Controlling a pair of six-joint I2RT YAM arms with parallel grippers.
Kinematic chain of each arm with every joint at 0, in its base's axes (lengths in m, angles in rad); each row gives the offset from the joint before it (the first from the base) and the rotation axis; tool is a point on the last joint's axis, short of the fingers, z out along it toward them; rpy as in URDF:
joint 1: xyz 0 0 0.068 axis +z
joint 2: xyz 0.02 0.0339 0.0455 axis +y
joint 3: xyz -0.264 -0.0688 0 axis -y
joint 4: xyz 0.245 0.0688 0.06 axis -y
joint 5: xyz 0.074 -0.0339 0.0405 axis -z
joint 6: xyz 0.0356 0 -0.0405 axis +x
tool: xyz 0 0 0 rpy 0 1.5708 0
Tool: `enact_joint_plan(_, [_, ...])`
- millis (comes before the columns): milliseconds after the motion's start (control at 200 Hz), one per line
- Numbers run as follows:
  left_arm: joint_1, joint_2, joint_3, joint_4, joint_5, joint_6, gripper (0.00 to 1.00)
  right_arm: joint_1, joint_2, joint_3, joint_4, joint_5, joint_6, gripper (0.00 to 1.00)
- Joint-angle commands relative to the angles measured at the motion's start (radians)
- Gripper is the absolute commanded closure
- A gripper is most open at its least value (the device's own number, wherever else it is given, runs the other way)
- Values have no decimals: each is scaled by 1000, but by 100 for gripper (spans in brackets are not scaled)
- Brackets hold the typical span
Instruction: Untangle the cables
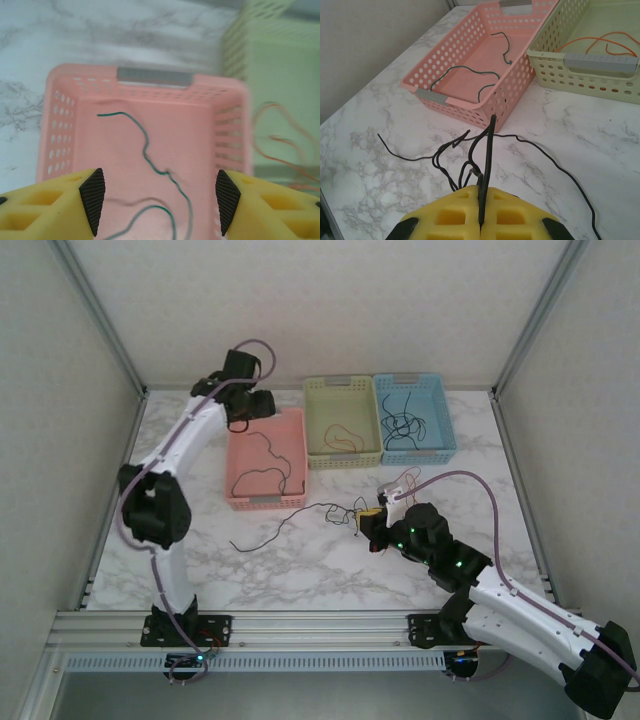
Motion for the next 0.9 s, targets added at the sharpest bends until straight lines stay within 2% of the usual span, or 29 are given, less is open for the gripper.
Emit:
enact_joint_plan(0, [-18,-208,-104,36,179,2,35,-4,6,49,12,19,47,100])
enact_joint_plan(95, [-49,-393,-267,108,323,-21,32,-6,27,88,-2,5,75,100])
enact_joint_plan(195, [-112,-532,-447,180,425,-49,29,-6,46,115,8,-27,99,100])
enact_joint_plan(330, [-215,-665,-639,227,462,-63,28,-8,85,174,-13,-74,118,100])
enact_joint_plan(430, [-223,-748,-766,284,489,-96,25,-8,106,209,-29,-103,137,100])
enact_joint_plan(536, [-226,-769,-836,315,509,-128,23,-9,120,228,-27,-124,153,100])
enact_joint_plan(616, [-233,-793,-859,293,474,-138,24,-21,128,252,-58,-42,164,100])
enact_joint_plan(696, [-232,-834,-853,232,389,-137,23,-64,157,303,-116,59,156,100])
enact_joint_plan(896, [-232,-927,-829,65,251,-122,23,-311,388,519,-258,294,147,100])
